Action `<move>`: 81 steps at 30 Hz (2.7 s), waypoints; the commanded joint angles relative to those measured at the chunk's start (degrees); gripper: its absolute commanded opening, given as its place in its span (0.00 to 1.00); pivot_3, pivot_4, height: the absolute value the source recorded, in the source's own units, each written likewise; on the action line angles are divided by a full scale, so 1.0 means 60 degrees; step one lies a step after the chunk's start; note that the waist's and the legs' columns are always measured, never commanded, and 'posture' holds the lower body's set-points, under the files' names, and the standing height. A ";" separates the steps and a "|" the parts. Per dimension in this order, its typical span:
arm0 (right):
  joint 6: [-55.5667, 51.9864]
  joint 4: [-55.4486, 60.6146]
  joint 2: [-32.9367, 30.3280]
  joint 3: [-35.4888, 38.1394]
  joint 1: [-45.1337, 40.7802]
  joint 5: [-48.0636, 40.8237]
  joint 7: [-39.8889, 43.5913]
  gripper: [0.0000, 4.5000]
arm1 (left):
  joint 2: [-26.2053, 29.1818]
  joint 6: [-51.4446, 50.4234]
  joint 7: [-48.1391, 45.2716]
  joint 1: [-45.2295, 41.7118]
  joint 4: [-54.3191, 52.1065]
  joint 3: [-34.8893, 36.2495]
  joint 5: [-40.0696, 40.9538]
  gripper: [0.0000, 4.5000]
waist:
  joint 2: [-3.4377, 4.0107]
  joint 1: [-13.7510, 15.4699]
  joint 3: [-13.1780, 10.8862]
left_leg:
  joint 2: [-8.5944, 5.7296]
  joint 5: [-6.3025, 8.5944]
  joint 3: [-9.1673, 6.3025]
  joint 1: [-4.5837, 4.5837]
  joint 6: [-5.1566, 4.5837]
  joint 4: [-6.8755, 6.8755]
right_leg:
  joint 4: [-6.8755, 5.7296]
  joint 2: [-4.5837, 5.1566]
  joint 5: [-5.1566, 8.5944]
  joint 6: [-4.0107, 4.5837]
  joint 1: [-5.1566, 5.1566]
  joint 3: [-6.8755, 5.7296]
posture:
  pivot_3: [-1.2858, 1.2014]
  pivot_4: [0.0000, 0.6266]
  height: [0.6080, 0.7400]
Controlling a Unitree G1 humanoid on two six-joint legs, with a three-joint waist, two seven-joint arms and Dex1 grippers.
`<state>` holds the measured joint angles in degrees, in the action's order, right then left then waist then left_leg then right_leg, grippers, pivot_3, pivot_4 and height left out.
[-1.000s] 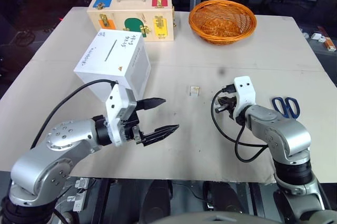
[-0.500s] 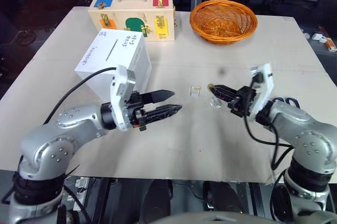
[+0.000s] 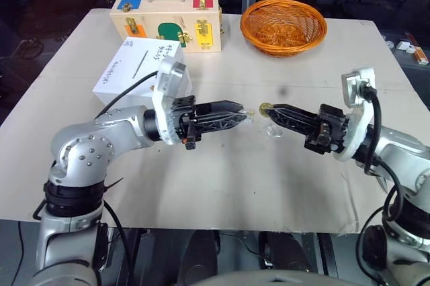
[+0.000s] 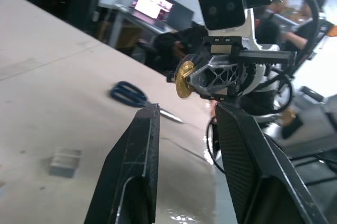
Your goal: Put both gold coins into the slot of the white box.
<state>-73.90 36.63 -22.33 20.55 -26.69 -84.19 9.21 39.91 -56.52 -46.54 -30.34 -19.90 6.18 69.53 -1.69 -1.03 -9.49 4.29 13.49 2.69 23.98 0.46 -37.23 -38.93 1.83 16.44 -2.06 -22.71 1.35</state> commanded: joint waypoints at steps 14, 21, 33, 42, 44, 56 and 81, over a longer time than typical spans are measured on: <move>0.2538 0.0255 -0.1981 -0.1761 0.0074 -0.1730 -0.0280 0.00 | -0.0544 -0.0457 -0.0084 -0.1254 0.0043 -0.0431 0.0160 0.05 | -0.0007 0.0031 -0.0004 | 0.0002 0.0000 -0.0014 0.0009 0.0000 -0.0008 | 0.0002 -0.0007 0.0000 -0.0001 -0.0001 -0.0007 | 0.52 0.24 0.90; 0.3095 0.0319 -0.2421 -0.1928 0.0288 -0.1780 0.0012 0.00 | -0.0598 -0.0676 0.0006 -0.1446 0.0136 -0.0423 0.0032 0.05 | -0.0008 0.0040 -0.0005 | 0.0000 0.0000 -0.0012 0.0012 0.0000 -0.0012 | 0.0004 -0.0003 0.0000 -0.0002 -0.0001 -0.0007 | 0.52 0.24 0.90; 0.3780 0.0537 -0.2952 -0.2146 0.0386 -0.2021 0.0192 0.00 | -0.0104 -0.0856 -0.0535 -0.0892 0.0071 -0.0174 0.0091 0.45 | -0.0010 0.0066 -0.0006 | 0.0000 -0.0001 -0.0015 0.0013 0.0000 -0.0012 | 0.0004 -0.0001 0.0000 -0.0002 -0.0001 -0.0010 | 0.52 0.24 0.90; 0.3996 0.0567 -0.3120 -0.2417 0.0336 -0.2053 0.0179 0.00 | -0.0149 -0.0723 -0.0830 -0.0839 0.0201 -0.0169 -0.0069 0.28 | -0.0010 0.0047 -0.0006 | 0.0000 0.0000 -0.0017 0.0014 0.0000 -0.0014 | 0.0004 0.0000 0.0000 -0.0002 -0.0001 -0.0011 | 0.52 0.24 0.90; 0.4059 0.0564 -0.3166 -0.2450 0.0354 -0.2078 0.0156 0.00 | -0.0129 -0.0704 -0.0919 -0.0777 0.0174 -0.0155 -0.0118 0.08 | -0.0010 0.0050 -0.0006 | 0.0000 0.0000 -0.0015 0.0014 0.0000 -0.0014 | 0.0004 0.0000 0.0000 -0.0002 -0.0001 -0.0011 | 0.52 0.24 0.90; 0.4164 0.0543 -0.3314 -0.2554 0.0394 -0.2196 0.0140 0.00 | -0.0160 -0.0774 -0.1071 -0.0750 0.0249 -0.0050 0.0062 0.08 | -0.0010 0.0052 -0.0006 | 0.0000 0.0000 -0.0016 0.0014 0.0000 -0.0014 | 0.0004 0.0001 0.0000 -0.0002 -0.0001 -0.0011 | 0.52 0.24 0.90; 0.4237 0.0593 -0.3345 -0.2893 0.0318 -0.1897 0.0338 0.00 | -0.0107 -0.1507 -0.0964 -0.0976 0.0323 0.0066 0.1174 0.08 | -0.0011 0.0059 -0.0006 | 0.0000 0.0000 -0.0019 0.0015 0.0000 -0.0015 | 0.0003 0.0002 0.0000 -0.0002 -0.0001 -0.0013 | 0.52 0.24 0.90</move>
<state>-49.65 38.42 -42.10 2.91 -23.99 -95.24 10.55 39.92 -65.13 -54.03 -34.36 -16.38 6.18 74.45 -1.75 -0.68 -9.53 4.28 13.49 2.58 24.07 0.46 -37.32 -38.91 1.84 16.44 -2.07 -22.71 1.27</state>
